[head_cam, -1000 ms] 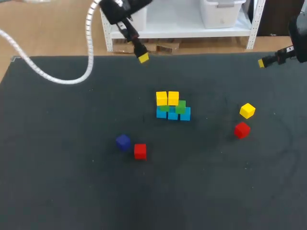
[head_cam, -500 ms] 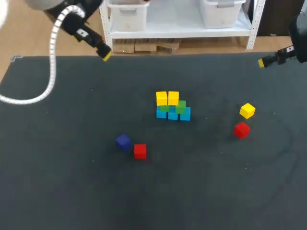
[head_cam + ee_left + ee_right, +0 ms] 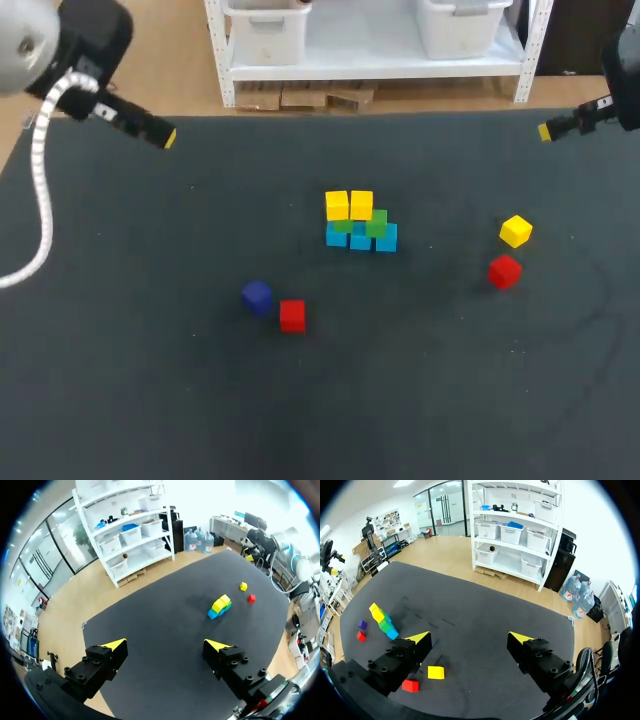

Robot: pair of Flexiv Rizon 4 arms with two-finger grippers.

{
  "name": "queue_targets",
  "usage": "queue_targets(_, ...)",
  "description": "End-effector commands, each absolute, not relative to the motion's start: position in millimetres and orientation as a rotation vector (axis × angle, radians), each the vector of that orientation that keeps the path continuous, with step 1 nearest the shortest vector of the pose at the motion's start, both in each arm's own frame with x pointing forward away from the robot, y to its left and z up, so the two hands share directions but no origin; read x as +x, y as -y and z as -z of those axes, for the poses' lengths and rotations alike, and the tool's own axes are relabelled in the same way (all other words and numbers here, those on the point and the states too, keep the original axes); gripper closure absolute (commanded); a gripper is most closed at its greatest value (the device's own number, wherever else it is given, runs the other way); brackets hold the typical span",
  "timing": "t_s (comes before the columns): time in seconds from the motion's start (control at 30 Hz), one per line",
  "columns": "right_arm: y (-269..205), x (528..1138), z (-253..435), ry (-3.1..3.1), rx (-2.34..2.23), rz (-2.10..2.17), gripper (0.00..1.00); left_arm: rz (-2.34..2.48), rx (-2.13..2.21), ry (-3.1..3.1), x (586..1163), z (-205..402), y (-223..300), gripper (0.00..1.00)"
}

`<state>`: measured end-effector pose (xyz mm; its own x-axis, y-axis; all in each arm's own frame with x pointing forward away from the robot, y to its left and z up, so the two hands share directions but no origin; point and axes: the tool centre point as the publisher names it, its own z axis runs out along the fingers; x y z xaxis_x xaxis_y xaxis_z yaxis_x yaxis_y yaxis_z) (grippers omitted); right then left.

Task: Place the blue cubes, place green cubes on the blue cubes, place the yellow cubes on the green cubes, then place the red cubes on the yellow cubes, and place purple cube on the red cubes.

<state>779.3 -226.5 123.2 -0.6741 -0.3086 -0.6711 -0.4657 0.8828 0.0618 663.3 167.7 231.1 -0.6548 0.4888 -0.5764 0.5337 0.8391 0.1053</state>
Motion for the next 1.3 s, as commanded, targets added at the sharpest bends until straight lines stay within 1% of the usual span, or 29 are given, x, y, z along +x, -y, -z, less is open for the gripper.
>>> queue_targets(0.03,225.5,778.9,-123.2,-2.360,-0.551,-0.292,0.00,0.267,0.594,-1.879,656.1,-226.2,-178.0,0.00)
queue_targets(0.3,225.5,778.9,-123.2,-2.360,-0.551,-0.292,0.00,0.270,0.544,-1.842,658.1,-229.2,-187.0,0.00)
queue_targets(1.3,225.5,778.9,-123.2,-2.360,-0.551,-0.292,0.00,0.282,0.552,-1.825,656.2,-231.7,-186.0,0.00)
